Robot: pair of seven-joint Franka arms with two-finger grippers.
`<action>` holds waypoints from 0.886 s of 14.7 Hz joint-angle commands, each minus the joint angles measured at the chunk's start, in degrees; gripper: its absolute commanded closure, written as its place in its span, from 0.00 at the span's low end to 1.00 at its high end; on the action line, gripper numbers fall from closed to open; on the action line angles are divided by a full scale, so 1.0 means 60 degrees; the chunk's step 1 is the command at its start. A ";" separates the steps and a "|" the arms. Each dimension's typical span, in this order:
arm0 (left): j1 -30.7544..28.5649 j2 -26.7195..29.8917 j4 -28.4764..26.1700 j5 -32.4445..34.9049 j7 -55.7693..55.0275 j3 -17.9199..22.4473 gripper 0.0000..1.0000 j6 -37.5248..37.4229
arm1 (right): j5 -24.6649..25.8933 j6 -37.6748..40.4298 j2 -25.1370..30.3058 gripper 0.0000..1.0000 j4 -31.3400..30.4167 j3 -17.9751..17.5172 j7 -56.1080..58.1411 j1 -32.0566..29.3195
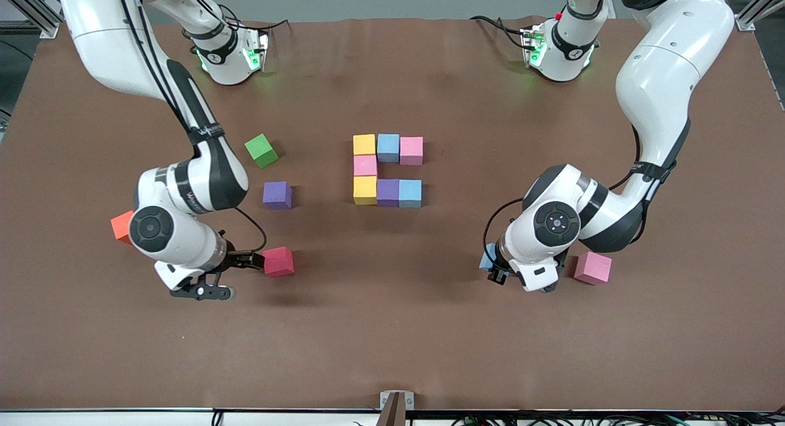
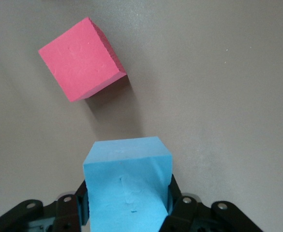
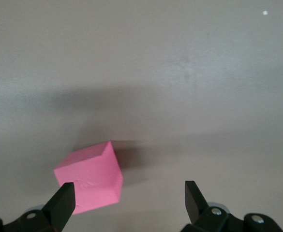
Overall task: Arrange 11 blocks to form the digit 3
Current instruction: 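Lower the right gripper and grasp the pink cube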
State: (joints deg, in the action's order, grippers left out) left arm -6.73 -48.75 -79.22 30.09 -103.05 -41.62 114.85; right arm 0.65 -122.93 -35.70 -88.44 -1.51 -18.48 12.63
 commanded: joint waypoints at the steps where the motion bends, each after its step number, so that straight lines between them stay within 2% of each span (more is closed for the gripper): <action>1: 0.0008 0.0185 -0.0082 -0.0020 -0.0067 0.0023 0.69 -0.0142 | -0.0079 -0.0312 -0.0040 0.00 -0.0129 0.0047 -0.0361 0.0210; 6: 0.0009 0.0141 -0.0082 -0.0006 -0.0081 0.0023 0.69 -0.0142 | -0.0079 -0.0882 -0.0275 0.00 -0.0318 0.0032 -0.0509 0.0312; 9: 0.0009 0.0141 -0.0082 -0.0006 -0.0067 0.0038 0.69 -0.0128 | -0.0079 -0.2068 -0.0304 0.00 -0.0977 0.0047 -0.0509 0.0400; 13: 0.0008 0.0156 -0.0082 -0.0006 -0.0067 0.0038 0.69 -0.0142 | -0.0094 -0.2276 -0.0392 0.00 -0.1066 0.0032 -0.0523 0.0400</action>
State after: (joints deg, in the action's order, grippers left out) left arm -6.74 -48.75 -79.31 30.09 -103.05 -41.57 114.80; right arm 0.65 -135.88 -38.69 -93.94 -1.53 -20.85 14.70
